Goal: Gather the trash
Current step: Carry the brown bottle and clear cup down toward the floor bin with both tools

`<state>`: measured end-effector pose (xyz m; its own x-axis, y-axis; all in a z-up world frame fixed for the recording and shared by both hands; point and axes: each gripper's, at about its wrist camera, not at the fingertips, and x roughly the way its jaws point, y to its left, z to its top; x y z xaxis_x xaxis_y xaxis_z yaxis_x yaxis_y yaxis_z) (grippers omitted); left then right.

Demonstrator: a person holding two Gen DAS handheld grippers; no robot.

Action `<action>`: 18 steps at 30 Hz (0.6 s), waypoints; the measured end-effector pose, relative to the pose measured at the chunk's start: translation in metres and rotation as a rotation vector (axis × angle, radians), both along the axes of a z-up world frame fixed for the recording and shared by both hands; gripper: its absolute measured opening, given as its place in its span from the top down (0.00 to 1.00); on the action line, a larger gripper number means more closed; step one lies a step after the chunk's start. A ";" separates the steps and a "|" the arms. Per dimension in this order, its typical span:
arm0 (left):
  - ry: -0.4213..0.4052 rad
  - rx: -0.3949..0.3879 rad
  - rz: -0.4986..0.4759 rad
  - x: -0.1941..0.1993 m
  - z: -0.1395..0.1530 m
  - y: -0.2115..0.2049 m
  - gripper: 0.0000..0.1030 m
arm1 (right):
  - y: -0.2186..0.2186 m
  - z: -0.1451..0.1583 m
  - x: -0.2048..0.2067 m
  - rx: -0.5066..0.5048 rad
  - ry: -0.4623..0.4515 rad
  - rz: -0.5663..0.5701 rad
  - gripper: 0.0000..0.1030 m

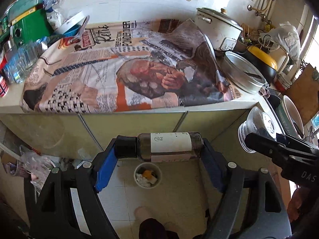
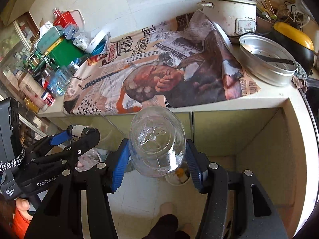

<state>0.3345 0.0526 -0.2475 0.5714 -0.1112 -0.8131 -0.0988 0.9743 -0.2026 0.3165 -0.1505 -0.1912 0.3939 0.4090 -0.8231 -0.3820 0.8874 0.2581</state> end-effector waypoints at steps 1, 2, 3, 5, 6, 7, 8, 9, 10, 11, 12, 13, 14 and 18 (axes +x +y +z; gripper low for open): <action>0.010 -0.003 0.003 -0.002 -0.010 -0.004 0.23 | -0.003 -0.009 -0.003 -0.009 0.006 0.001 0.50; 0.020 -0.004 0.005 -0.004 -0.021 -0.007 0.23 | -0.006 -0.017 -0.005 -0.014 0.014 0.000 0.50; 0.033 -0.006 0.005 -0.006 -0.033 -0.010 0.23 | -0.009 -0.027 -0.007 -0.018 0.026 -0.002 0.50; 0.062 -0.016 0.005 -0.006 -0.059 -0.014 0.23 | -0.015 -0.046 -0.010 -0.024 0.045 -0.010 0.50; 0.079 -0.020 0.004 -0.006 -0.071 -0.015 0.23 | -0.017 -0.055 -0.011 -0.028 0.055 -0.015 0.50; 0.099 -0.024 0.001 -0.005 -0.087 -0.016 0.23 | -0.019 -0.067 -0.011 -0.030 0.067 -0.020 0.50; 0.115 -0.027 -0.001 -0.004 -0.101 -0.017 0.23 | -0.021 -0.079 -0.011 -0.032 0.081 -0.027 0.50; 0.134 -0.032 -0.003 -0.003 -0.118 -0.017 0.23 | -0.022 -0.092 -0.010 -0.036 0.095 -0.034 0.50; 0.153 -0.038 -0.006 -0.001 -0.135 -0.017 0.23 | -0.022 -0.105 -0.009 -0.037 0.109 -0.041 0.50; 0.170 -0.044 -0.008 0.000 -0.154 -0.017 0.23 | -0.022 -0.120 -0.008 -0.040 0.125 -0.048 0.50; 0.188 -0.048 -0.013 0.001 -0.173 -0.016 0.23 | -0.022 -0.136 -0.006 -0.043 0.141 -0.055 0.50; 0.199 -0.054 -0.017 0.002 -0.189 -0.015 0.23 | -0.021 -0.154 -0.004 -0.046 0.154 -0.061 0.50; 0.204 -0.058 -0.022 0.004 -0.208 -0.014 0.23 | -0.018 -0.170 -0.002 -0.053 0.161 -0.070 0.50; 0.229 -0.058 -0.021 0.010 -0.278 -0.004 0.23 | -0.007 -0.244 0.007 -0.053 0.191 -0.104 0.50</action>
